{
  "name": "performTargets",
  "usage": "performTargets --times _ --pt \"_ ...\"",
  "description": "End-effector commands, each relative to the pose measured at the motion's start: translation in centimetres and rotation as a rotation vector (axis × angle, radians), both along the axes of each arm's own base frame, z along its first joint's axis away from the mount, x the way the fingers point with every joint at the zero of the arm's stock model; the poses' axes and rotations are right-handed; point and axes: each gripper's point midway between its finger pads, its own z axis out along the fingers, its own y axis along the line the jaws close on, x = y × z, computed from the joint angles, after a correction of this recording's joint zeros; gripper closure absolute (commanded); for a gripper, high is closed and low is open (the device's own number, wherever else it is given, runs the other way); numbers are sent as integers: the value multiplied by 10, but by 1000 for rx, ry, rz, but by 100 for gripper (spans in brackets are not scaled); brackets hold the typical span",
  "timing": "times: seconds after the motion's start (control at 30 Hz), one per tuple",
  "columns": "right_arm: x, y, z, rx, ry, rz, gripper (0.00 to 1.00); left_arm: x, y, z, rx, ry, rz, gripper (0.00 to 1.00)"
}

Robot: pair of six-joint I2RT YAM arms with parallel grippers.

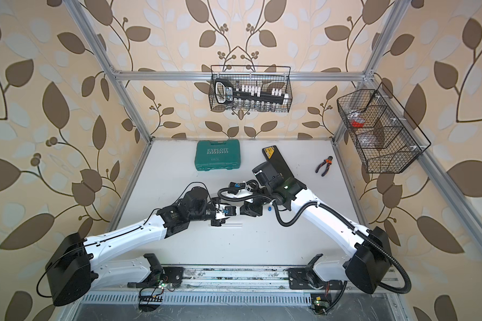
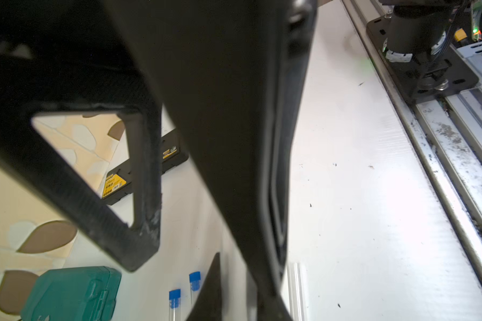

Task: Insert stoppers into test tubes
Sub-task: Insert the stopper into the test tube.

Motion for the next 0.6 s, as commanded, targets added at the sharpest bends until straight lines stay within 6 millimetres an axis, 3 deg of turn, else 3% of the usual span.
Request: performTargets --times 0.0,0.23,0.43,0.57 --pt "23 -17 31 100 -76 -114 42 -34 -3 -17 74 8 -173 100" --pt "28 -55 67 362 44 -346 38 -23 24 -66 316 137 -80 100" --pt "52 -93 55 379 49 -612 36 -12 37 -77 411 245 20 100" --pt "63 -106 49 401 95 -701 37 -6 46 -82 460 291 71 100"
